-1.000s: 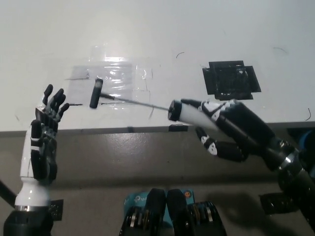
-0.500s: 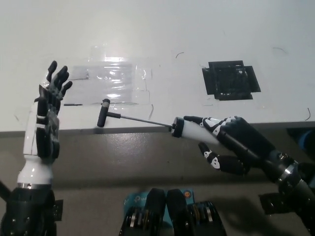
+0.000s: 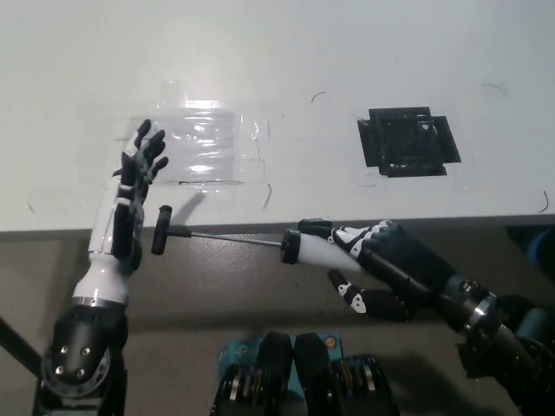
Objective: The robot uses right hand to pick up a small white air pumper and uses its left hand to compress it, and then puts it on the desk
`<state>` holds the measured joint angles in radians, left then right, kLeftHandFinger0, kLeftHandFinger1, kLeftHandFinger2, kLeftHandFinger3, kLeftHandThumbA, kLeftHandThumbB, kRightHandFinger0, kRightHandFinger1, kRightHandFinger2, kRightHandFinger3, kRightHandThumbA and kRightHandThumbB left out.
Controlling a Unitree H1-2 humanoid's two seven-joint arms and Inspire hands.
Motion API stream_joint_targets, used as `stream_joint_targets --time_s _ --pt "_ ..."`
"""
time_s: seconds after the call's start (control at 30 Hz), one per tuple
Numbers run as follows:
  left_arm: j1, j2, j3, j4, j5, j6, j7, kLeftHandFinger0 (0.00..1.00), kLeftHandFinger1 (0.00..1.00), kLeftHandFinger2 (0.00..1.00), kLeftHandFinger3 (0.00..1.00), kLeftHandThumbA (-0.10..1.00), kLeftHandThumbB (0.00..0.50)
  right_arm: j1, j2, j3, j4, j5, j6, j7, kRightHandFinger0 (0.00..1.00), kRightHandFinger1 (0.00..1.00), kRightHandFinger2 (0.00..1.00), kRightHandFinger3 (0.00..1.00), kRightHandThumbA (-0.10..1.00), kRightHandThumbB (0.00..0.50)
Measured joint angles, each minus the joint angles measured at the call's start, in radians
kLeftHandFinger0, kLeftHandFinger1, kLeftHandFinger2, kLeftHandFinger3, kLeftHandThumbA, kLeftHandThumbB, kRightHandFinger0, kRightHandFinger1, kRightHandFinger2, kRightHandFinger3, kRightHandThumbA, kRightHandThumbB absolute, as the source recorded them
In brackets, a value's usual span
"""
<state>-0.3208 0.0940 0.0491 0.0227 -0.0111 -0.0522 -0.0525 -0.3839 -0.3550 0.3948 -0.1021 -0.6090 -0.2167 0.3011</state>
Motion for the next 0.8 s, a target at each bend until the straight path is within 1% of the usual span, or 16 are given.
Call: stream_joint_targets --time_s 0.07,0.17,0.23,0.3,0.33,0.43,0.53,0.6,0.7,0.73,0.8 --pt "-0.001 0.001 -0.004 0.019 0.000 -0.003 -0.002 1.00 1.00 1.00 1.00 1.00 0.170 0.000 0.000 0.001 0.000 -0.003 -0.005 0.000 0.09 0.52 0.84 0.81 -0.10 0.203" --pt "0.001 0.002 -0.012 0.028 0.000 -0.009 -0.008 1.00 1.00 1.00 1.00 1.00 0.183 0.000 0.001 0.003 0.003 -0.006 -0.014 0.000 0.09 0.52 0.84 0.80 -0.10 0.194" --pt "0.001 0.002 -0.019 0.028 0.000 -0.014 -0.011 1.00 1.00 1.00 1.00 1.00 0.174 0.000 0.003 0.004 0.005 -0.007 -0.016 0.000 0.10 0.53 0.84 0.80 -0.10 0.193" --pt "0.001 0.002 -0.026 0.028 0.000 -0.017 -0.015 1.00 1.00 1.00 1.00 1.00 0.178 0.000 0.004 0.004 0.005 -0.008 -0.016 0.000 0.10 0.52 0.84 0.80 -0.10 0.193" --pt "0.001 0.002 -0.031 0.028 -0.001 -0.018 -0.018 1.00 1.00 1.00 1.00 1.00 0.202 0.000 0.005 0.004 0.006 -0.008 -0.017 0.000 0.10 0.52 0.83 0.80 -0.10 0.197" --pt "0.003 0.002 -0.039 0.025 -0.001 -0.018 -0.020 1.00 1.00 1.00 1.00 1.00 0.215 0.000 0.005 0.003 0.009 -0.009 -0.017 0.001 0.11 0.53 0.83 0.80 -0.10 0.204" --pt "0.009 0.002 -0.046 0.012 0.001 -0.018 -0.020 1.00 1.00 1.00 1.00 1.00 0.217 0.000 0.005 0.003 0.009 -0.012 -0.017 0.002 0.12 0.53 0.84 0.80 -0.10 0.211" --pt "0.015 0.002 -0.053 -0.005 0.005 -0.018 -0.020 1.00 1.00 1.00 1.00 1.00 0.220 -0.001 0.007 0.003 0.011 -0.016 -0.017 0.002 0.12 0.53 0.83 0.80 -0.10 0.204" --pt "0.025 0.002 -0.067 -0.042 0.017 -0.018 -0.020 1.00 1.00 1.00 1.00 1.00 0.253 -0.006 0.011 0.004 0.016 -0.021 -0.020 0.003 0.12 0.53 0.83 0.81 -0.10 0.185" --pt "0.031 0.001 -0.071 -0.060 0.022 -0.017 -0.020 1.00 1.00 1.00 1.00 1.00 0.257 -0.008 0.012 0.005 0.016 -0.024 -0.022 0.003 0.12 0.53 0.83 0.81 -0.10 0.196" --pt "0.035 0.001 -0.075 -0.074 0.026 -0.015 -0.020 1.00 1.00 1.00 1.00 1.00 0.264 -0.010 0.012 0.006 0.016 -0.026 -0.025 0.003 0.12 0.54 0.84 0.83 -0.10 0.189"
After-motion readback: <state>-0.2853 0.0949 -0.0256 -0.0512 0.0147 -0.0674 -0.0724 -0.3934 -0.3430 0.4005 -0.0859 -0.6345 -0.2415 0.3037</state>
